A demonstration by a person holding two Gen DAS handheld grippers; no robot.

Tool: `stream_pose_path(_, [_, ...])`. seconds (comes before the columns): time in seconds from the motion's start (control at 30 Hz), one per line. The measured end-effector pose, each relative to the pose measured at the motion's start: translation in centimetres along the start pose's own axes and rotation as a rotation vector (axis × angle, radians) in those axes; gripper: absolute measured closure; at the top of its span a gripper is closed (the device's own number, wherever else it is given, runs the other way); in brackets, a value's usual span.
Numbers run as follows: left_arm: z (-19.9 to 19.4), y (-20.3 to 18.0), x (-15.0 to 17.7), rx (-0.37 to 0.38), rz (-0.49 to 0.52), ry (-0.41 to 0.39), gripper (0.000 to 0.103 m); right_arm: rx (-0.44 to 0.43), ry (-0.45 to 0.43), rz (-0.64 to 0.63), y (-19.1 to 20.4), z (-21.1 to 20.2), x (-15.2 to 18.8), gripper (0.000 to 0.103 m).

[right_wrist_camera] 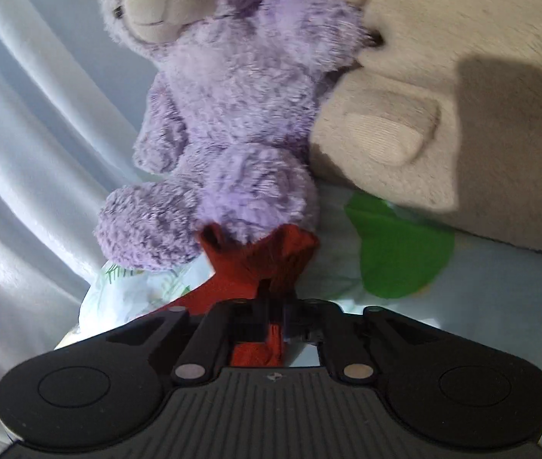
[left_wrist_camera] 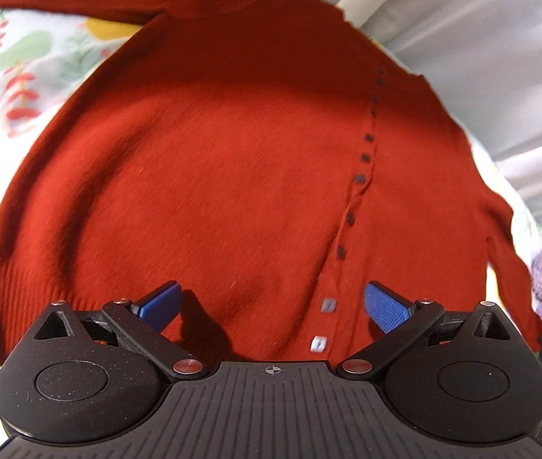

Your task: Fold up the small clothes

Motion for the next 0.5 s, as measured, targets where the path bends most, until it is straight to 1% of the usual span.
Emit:
stream_pose_path(0.03, [-0.1, -0.5, -0.5, 0.008, 0.03, -0.017, 0.0, 0.011, -0.01, -0.045, 1.4, -0.4, 0.2, 0.098])
stream_pose_path(0.07, [-0.3, -1.2, -0.9, 0.027, 0.056, -0.036, 0.0, -0.012, -0.029, -0.105, 3.2, -1.4, 0.6, 0.098])
stream_pose_path(0.1, [-0.6, -1.8, -1.5, 0.059, 0.074, -0.058, 0.0, -0.057, -0.043, -0.174, 5.4, -2.5, 1.3, 0.098])
stream_pose_path(0.13, [-0.9, -2.5, -2.0, 0.098, 0.087, -0.078, 0.0, -0.119, -0.047, -0.259, 8.4, -3.7, 2.4, 0.098])
stream_pose_path(0.2, [-1.2, -4.0, -3.4, 0.208, 0.129, -0.108, 0.0, -0.276, -0.013, -0.433, 14.3, -6.0, 5.5, 0.098])
stream_pose_path(0.23, [-1.0, -4.7, -4.1, 0.252, 0.148, -0.103, 0.0, -0.373, 0.013, -0.545, 17.4, -7.4, 7.9, 0.098])
stream_pose_path(0.3, [-0.2, -5.9, -5.5, 0.311, 0.18, -0.063, 0.0, -0.53, 0.079, -0.745, 22.1, -9.5, 12.7, 0.096])
stream_pose_path(0.33, [0.4, -6.2, -6.2, 0.326, 0.188, -0.05, 0.0, -0.59, 0.142, -0.82, 23.8, -10.0, 15.0, 0.082])
stream_pose_path(0.37, [1.0, -6.1, -6.8, 0.33, 0.187, -0.042, 0.002, -0.615, 0.202, -0.859, 24.8, -10.2, 16.9, 0.056])
stream_pose_path(0.4, [1.8, -6.0, -7.3, 0.333, 0.183, -0.034, 0.008, -0.621, 0.241, -0.879, 25.3, -10.1, 18.5, 0.048])
stream_pose_path(0.43, [2.6, -5.7, -7.6, 0.335, 0.171, -0.015, 0.017, -0.624, 0.268, -0.904, 25.4, -9.9, 20.0, 0.047])
stream_pose_path(0.5, [4.2, -5.1, -8.1, 0.328, 0.127, 0.048, 0.021, -0.567, 0.32, -0.944, 25.0, -8.9, 22.0, 0.047])
Point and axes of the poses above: each gripper's, at about its wrist camera, not at the fingertips, and z roughly the way its jaws point, y to its left, x to its underside, the point moved 4 cm from there along z, roughly the way its jaws point, and after that the axes turned 15 degrees about y, right-handed, at the moved point
